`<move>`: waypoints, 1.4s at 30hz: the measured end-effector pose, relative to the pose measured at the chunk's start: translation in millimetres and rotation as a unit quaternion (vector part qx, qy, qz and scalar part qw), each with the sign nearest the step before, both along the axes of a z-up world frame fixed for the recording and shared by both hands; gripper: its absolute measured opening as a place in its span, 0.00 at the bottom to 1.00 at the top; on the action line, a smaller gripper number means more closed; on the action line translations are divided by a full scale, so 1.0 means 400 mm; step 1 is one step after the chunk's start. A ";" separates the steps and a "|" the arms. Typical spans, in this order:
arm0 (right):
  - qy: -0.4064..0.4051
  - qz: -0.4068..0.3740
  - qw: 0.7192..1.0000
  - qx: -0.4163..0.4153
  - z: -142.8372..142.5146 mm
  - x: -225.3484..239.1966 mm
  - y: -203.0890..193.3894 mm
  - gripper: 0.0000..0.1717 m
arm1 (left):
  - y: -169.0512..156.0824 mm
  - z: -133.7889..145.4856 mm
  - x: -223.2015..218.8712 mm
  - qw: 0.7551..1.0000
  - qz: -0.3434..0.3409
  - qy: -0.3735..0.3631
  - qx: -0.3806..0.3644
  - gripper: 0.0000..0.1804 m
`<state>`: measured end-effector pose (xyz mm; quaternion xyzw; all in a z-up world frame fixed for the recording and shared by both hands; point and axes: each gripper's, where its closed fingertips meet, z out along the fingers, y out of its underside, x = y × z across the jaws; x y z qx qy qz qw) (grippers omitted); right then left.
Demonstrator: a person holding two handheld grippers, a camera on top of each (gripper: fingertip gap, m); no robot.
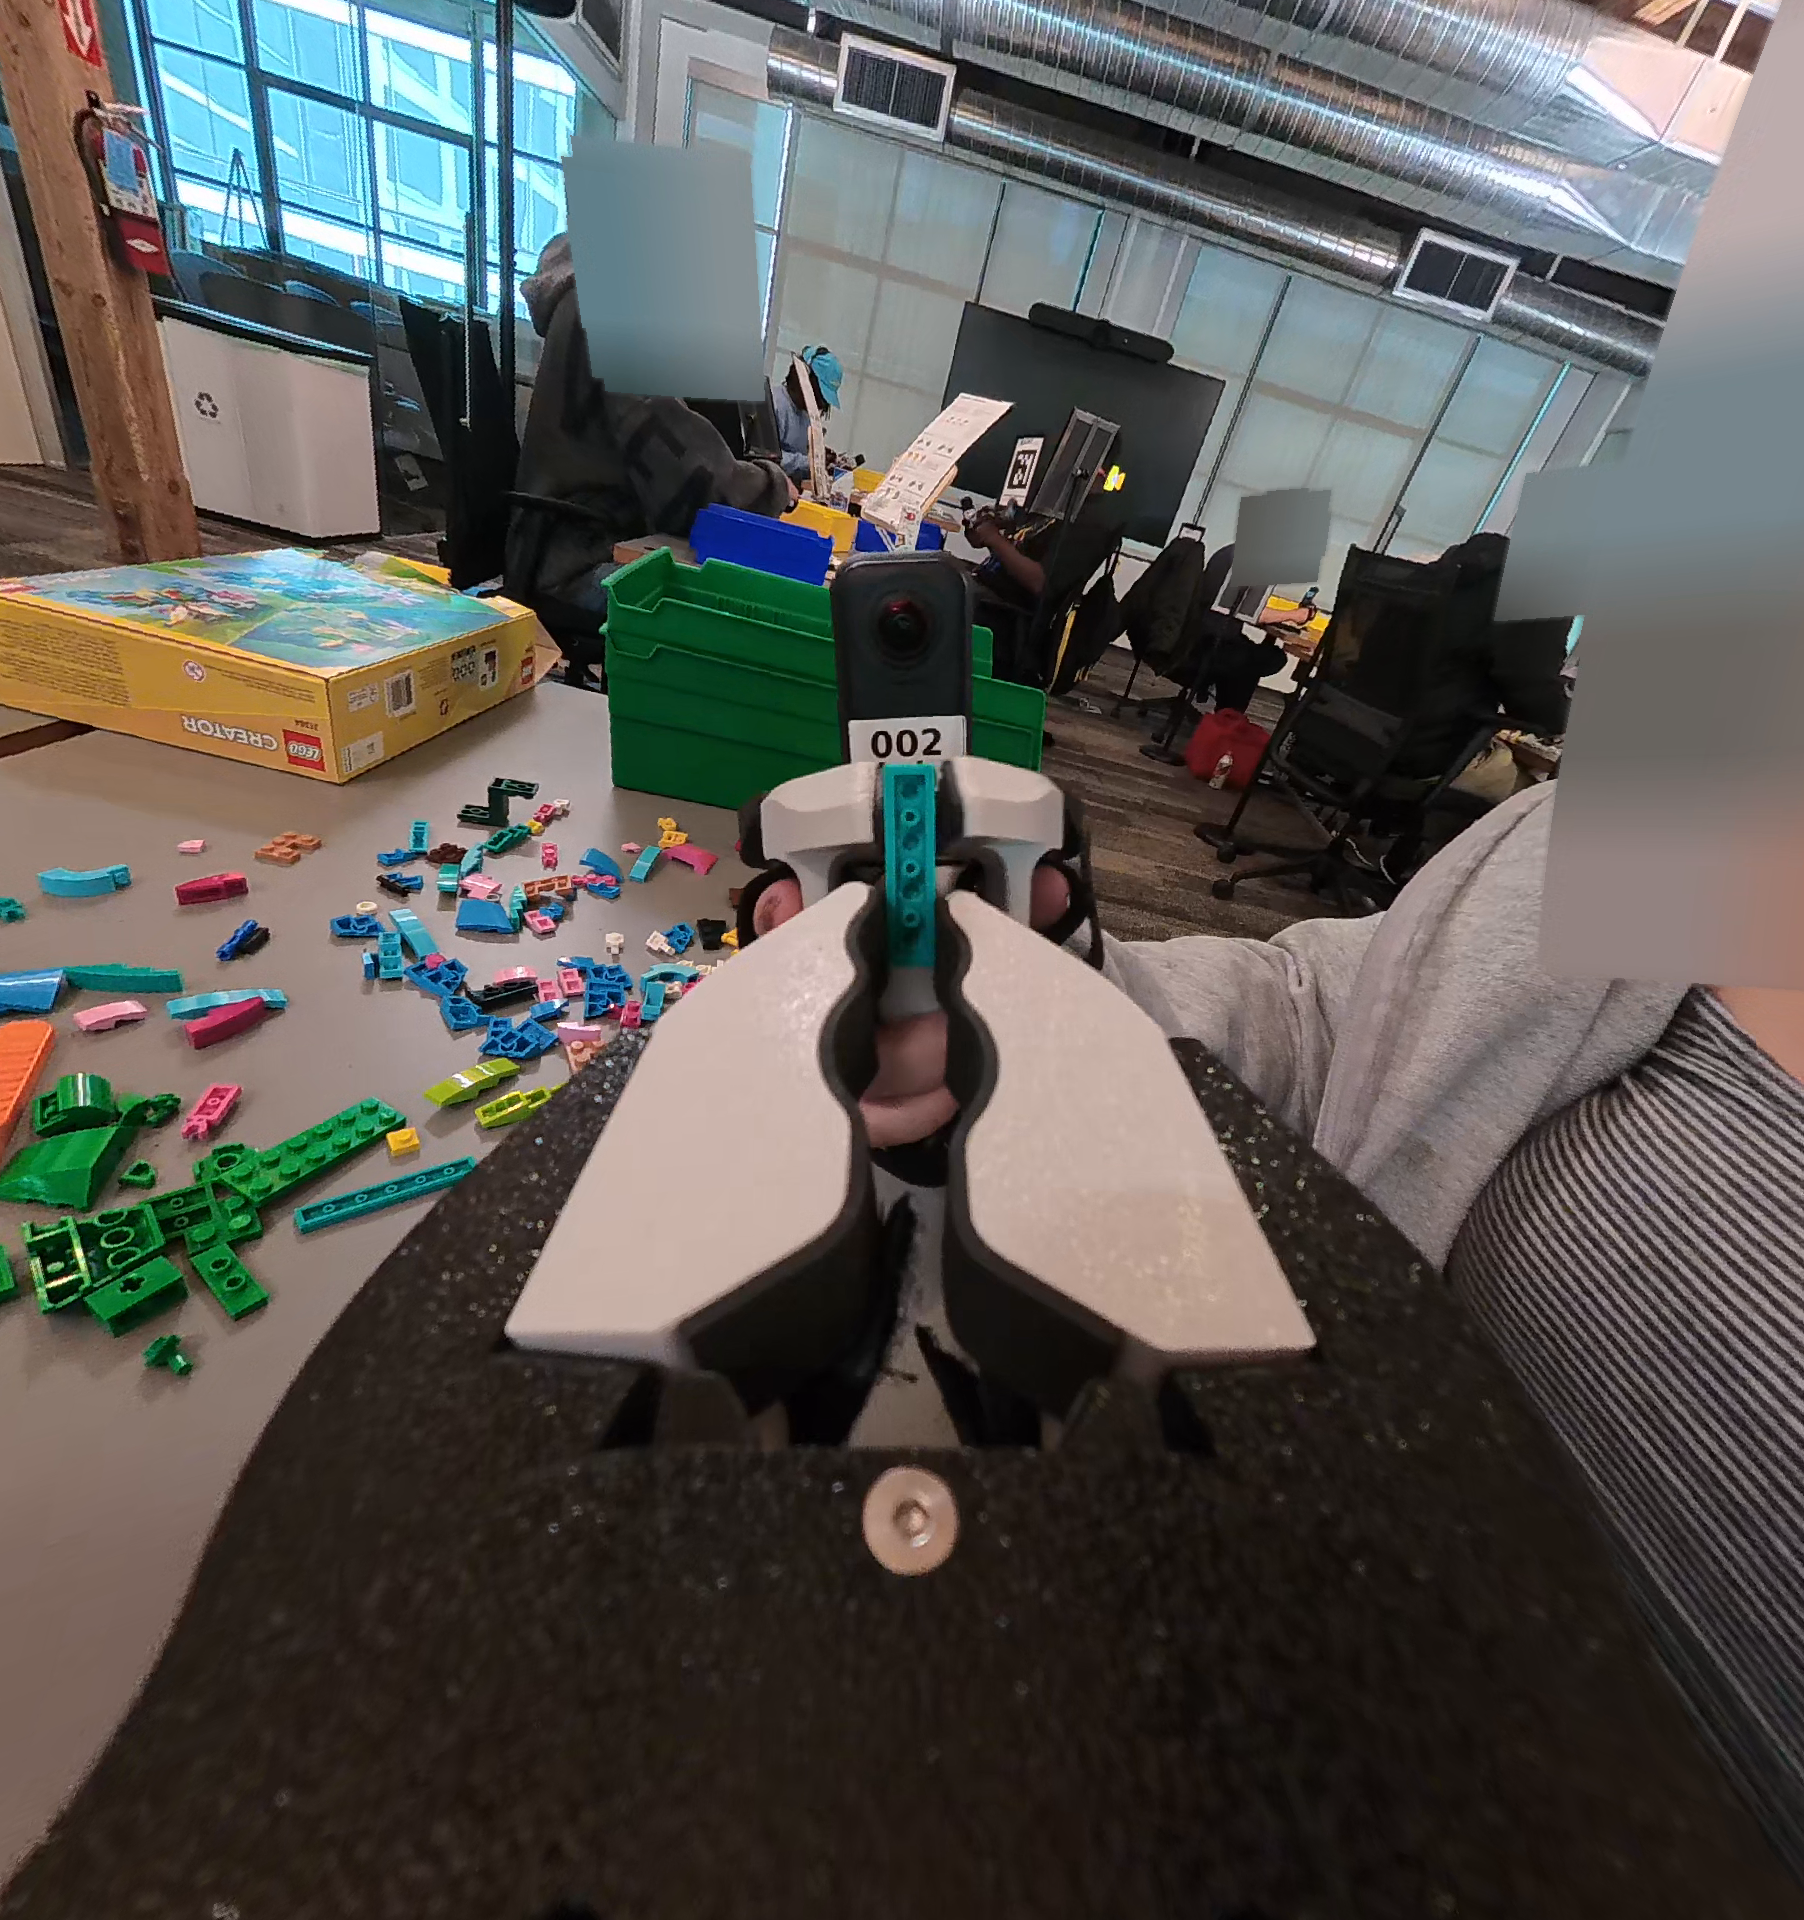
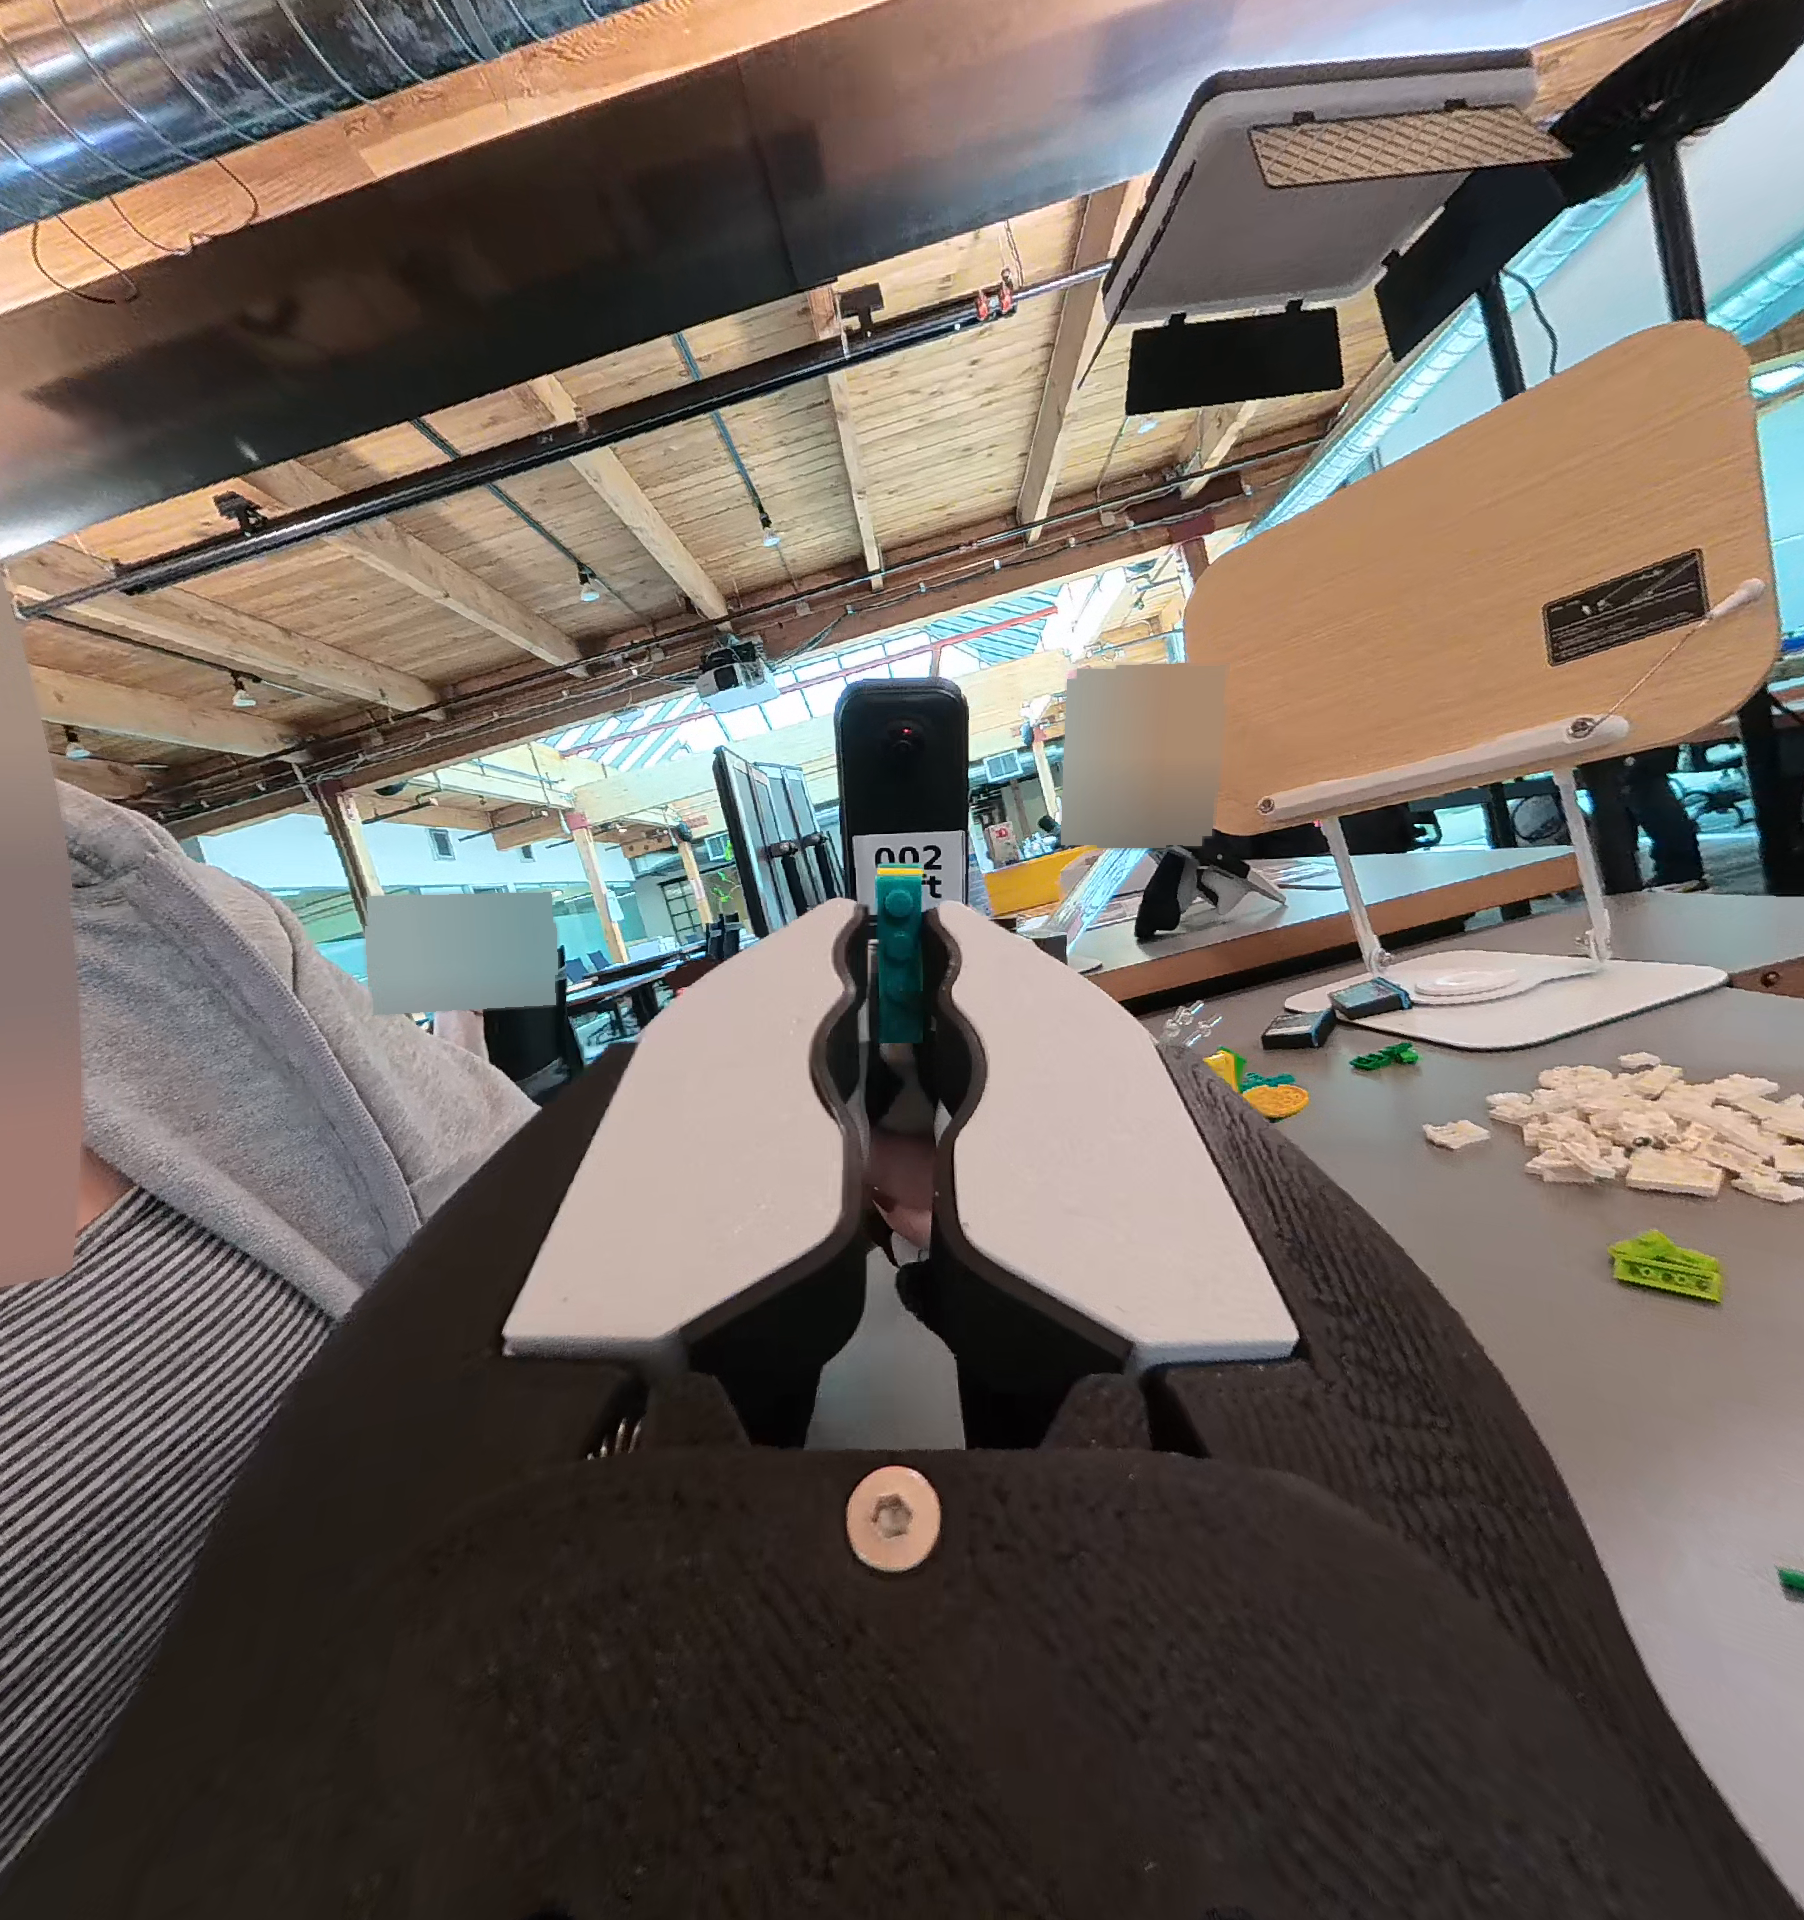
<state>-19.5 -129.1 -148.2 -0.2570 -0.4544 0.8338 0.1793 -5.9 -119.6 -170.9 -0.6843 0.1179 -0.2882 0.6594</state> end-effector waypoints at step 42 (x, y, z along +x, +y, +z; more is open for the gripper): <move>-0.082 0.179 0.975 -0.106 0.001 0.017 -0.046 0.03 | -0.063 0.037 0.021 0.992 -0.072 -0.104 0.016 0.04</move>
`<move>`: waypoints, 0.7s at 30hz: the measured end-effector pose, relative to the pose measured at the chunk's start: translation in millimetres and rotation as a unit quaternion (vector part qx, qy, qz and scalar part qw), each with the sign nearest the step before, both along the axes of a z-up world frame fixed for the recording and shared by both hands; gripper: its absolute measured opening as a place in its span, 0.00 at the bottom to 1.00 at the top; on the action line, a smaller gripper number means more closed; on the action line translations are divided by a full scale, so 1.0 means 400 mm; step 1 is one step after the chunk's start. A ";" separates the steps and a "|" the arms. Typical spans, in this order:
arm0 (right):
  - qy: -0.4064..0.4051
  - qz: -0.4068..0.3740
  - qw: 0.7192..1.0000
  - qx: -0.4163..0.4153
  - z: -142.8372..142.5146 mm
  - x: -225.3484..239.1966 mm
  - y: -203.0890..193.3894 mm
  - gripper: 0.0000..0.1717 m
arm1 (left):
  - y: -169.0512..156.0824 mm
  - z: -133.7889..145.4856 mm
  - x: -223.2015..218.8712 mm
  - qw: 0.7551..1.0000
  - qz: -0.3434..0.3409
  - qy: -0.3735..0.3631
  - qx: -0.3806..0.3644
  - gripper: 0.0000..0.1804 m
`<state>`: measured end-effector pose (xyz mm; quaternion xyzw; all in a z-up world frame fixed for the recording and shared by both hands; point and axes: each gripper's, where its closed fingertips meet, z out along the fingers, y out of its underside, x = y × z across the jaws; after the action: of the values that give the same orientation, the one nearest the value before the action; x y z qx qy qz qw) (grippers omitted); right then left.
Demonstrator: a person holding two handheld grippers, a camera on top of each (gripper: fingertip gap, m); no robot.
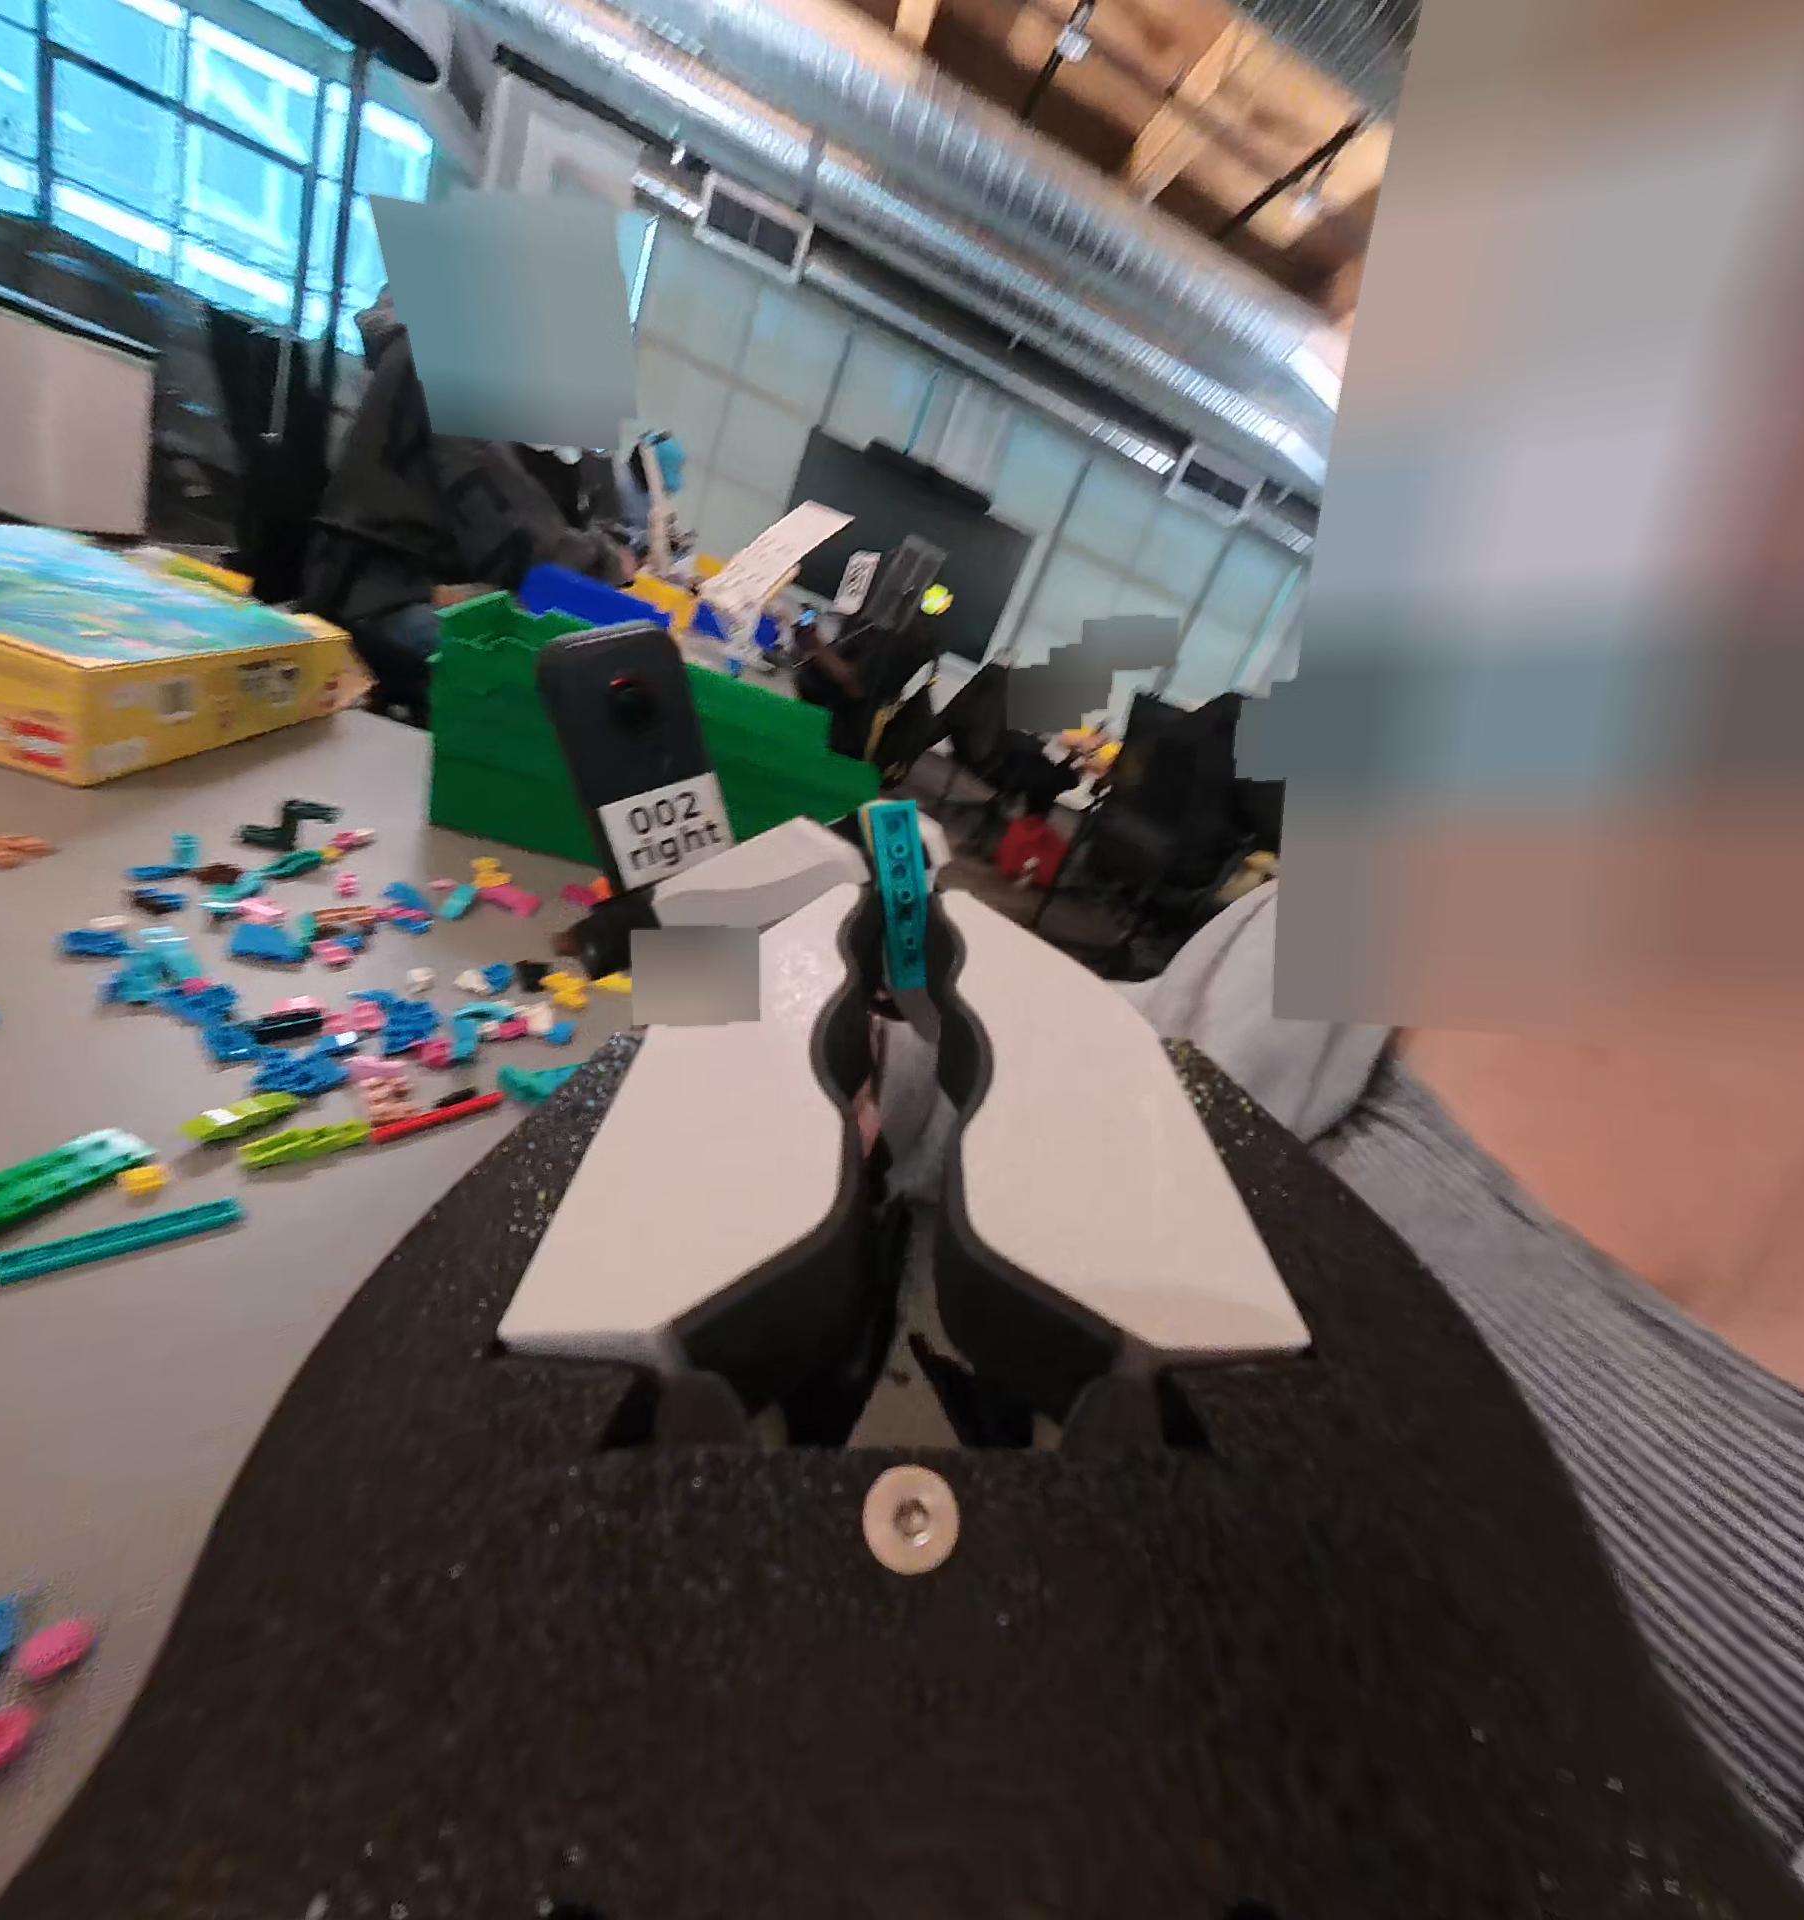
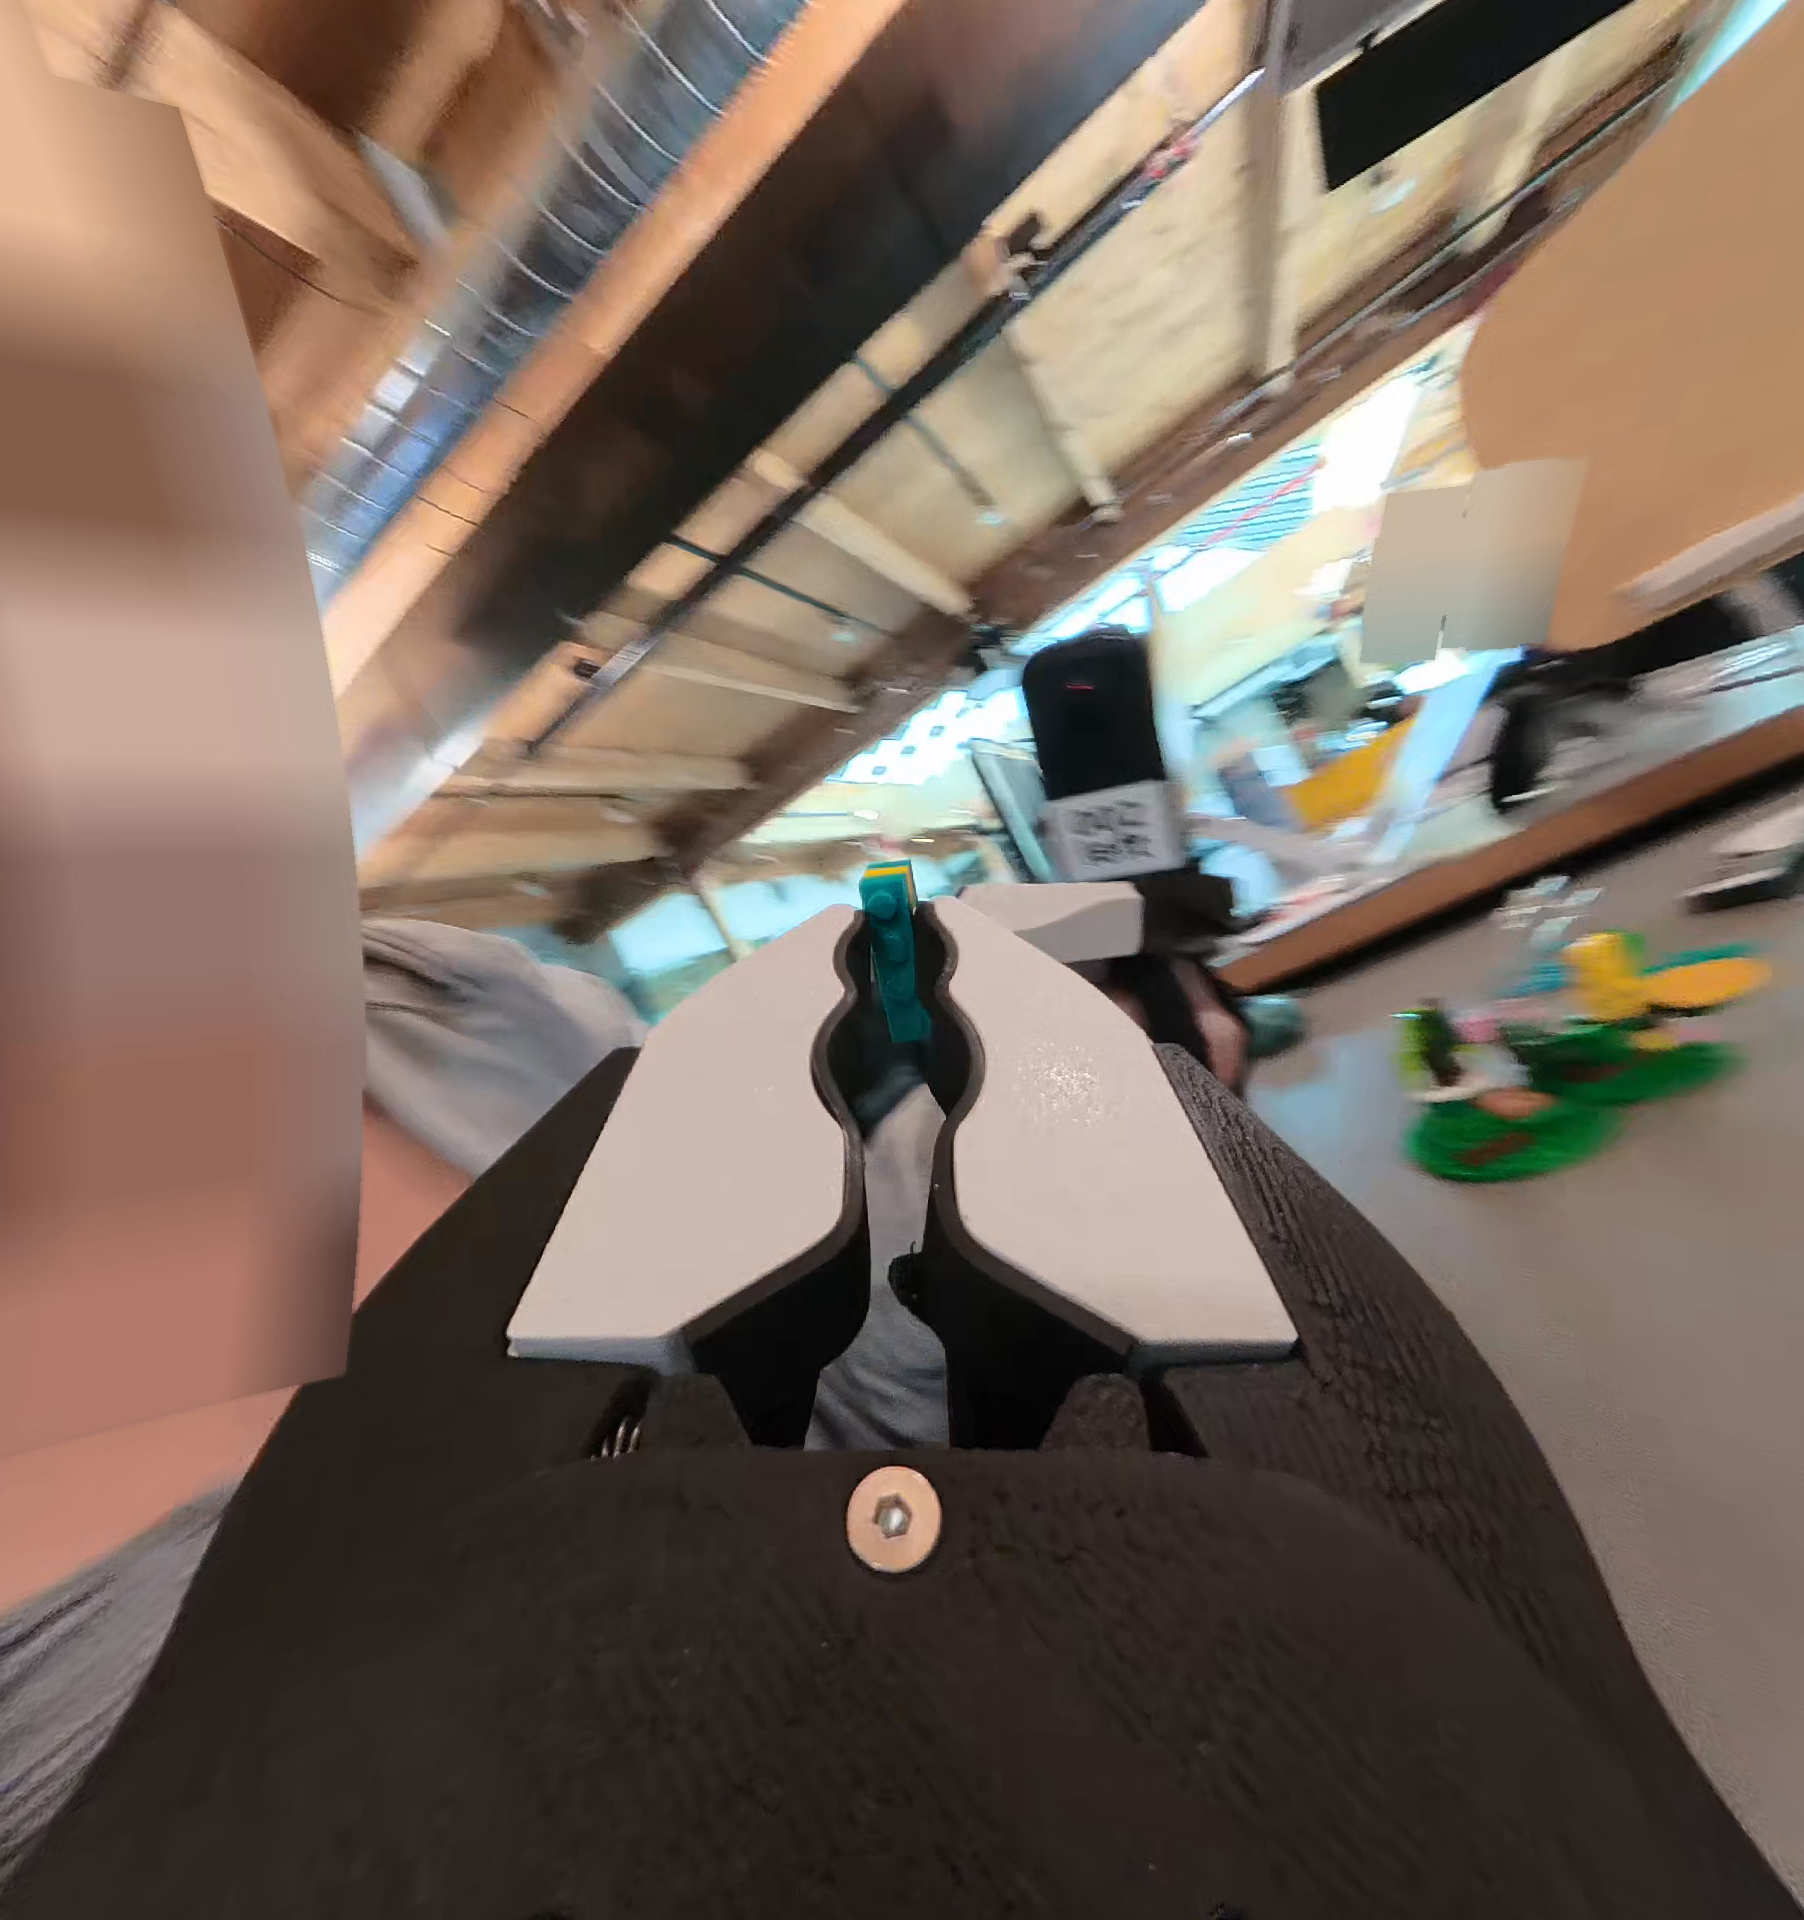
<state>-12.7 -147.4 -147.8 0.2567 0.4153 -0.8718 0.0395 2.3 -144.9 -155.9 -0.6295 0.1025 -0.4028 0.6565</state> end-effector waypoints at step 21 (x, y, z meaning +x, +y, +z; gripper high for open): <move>0.011 -0.117 0.991 0.072 -0.021 -0.041 0.022 0.04 | 0.041 -0.034 -0.041 0.990 0.119 0.072 -0.032 0.04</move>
<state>-29.3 -138.7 -156.4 0.2959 0.4447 -0.8410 -0.0856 -14.2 -128.7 -169.6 -0.6848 0.0609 -0.2788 0.6705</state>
